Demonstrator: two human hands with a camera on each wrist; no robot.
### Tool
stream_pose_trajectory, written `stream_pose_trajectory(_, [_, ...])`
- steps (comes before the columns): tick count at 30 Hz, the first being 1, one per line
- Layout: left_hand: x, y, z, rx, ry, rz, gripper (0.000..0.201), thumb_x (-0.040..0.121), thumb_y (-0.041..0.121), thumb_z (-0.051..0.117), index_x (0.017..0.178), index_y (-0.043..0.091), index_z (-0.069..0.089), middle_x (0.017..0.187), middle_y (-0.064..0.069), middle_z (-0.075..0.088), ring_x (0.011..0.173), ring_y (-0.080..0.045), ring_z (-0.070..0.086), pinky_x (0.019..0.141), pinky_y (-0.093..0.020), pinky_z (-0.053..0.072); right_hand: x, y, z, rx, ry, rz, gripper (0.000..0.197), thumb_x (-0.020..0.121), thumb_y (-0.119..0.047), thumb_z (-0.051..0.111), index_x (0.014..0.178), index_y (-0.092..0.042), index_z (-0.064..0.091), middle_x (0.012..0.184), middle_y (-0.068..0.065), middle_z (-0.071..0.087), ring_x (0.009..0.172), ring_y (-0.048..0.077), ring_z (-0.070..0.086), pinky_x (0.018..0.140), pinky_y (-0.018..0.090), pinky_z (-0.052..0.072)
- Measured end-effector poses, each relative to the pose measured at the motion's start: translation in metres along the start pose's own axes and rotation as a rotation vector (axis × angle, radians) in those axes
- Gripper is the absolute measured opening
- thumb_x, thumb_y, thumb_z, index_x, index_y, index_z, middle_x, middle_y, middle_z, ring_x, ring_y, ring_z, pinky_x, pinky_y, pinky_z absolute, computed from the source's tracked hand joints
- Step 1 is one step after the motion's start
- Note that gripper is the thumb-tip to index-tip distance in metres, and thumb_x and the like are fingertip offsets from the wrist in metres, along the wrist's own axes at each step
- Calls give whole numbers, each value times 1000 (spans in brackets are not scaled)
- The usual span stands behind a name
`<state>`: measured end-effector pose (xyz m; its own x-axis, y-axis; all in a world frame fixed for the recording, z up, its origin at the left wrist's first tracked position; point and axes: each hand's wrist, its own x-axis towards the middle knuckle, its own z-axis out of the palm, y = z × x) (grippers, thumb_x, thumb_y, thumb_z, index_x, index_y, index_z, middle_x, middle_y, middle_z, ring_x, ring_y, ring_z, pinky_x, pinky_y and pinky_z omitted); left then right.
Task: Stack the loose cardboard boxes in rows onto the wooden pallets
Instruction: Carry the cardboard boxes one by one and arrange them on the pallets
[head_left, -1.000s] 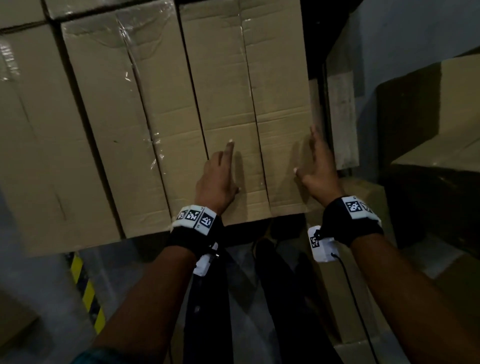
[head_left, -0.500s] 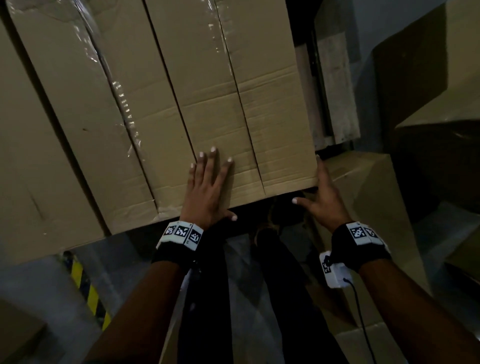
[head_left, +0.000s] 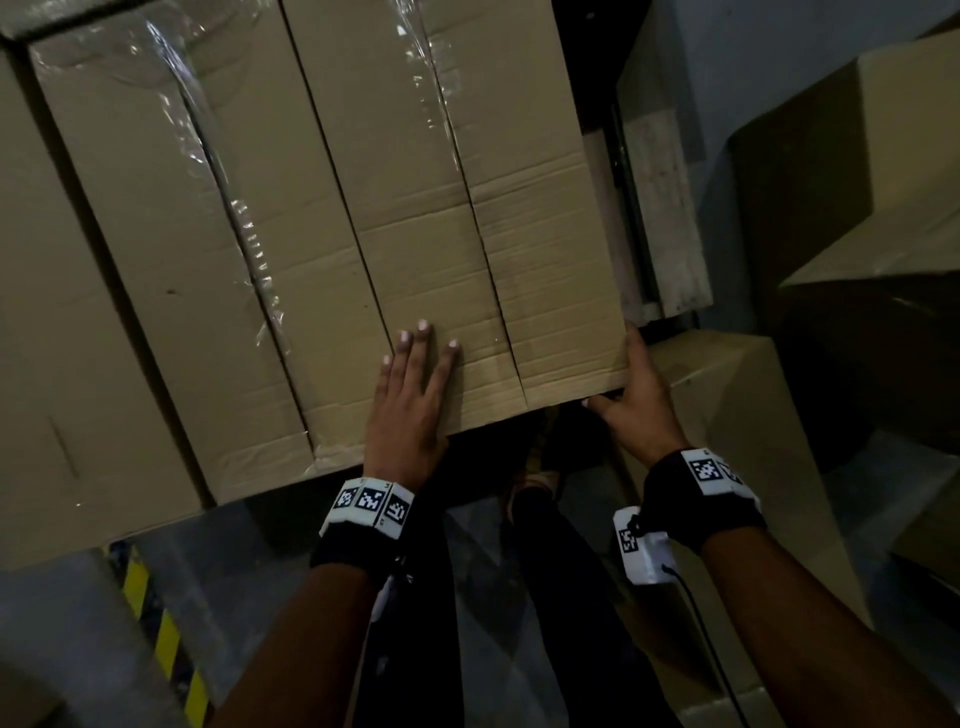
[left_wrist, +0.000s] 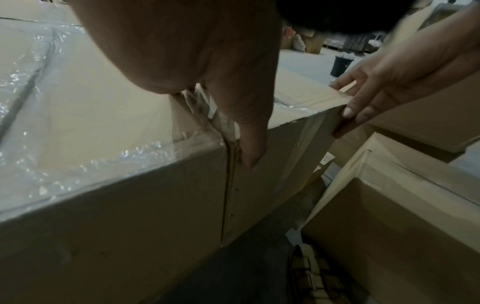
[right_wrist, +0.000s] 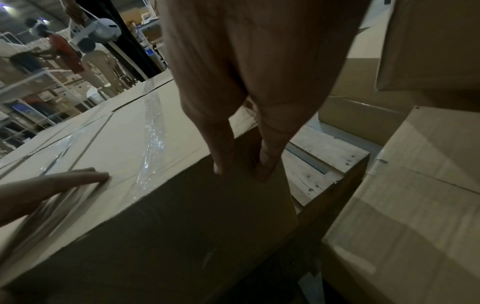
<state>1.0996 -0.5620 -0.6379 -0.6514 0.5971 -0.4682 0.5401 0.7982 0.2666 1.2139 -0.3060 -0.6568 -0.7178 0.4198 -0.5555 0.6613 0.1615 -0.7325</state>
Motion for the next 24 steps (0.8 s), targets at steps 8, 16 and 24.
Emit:
stream_pose_trajectory(8, [-1,-8,-10,11,-93,63,121,61,9,82,157,21,9,162,-14,-9,150,-33,-5,119,-43,8,2,3,0,-45,-40,47,108,66,-17,74,153,-32,12,149,7,38,136,24,42,109,53,40])
stream_pose_trajectory(16, [2,-7,-17,11,-143,73,116,70,11,78,156,22,2,161,-13,-17,148,-30,-14,120,-41,4,4,2,6,-81,-17,29,112,71,-10,78,155,-25,5,153,9,30,139,25,37,114,51,34])
stream_pose_trajectory(24, [4,-5,-21,38,-203,82,123,67,32,85,156,22,-1,158,-11,-24,149,-32,-14,121,-44,8,-5,2,14,-166,50,80,117,74,-2,80,156,-18,-3,161,8,15,140,24,32,113,32,30])
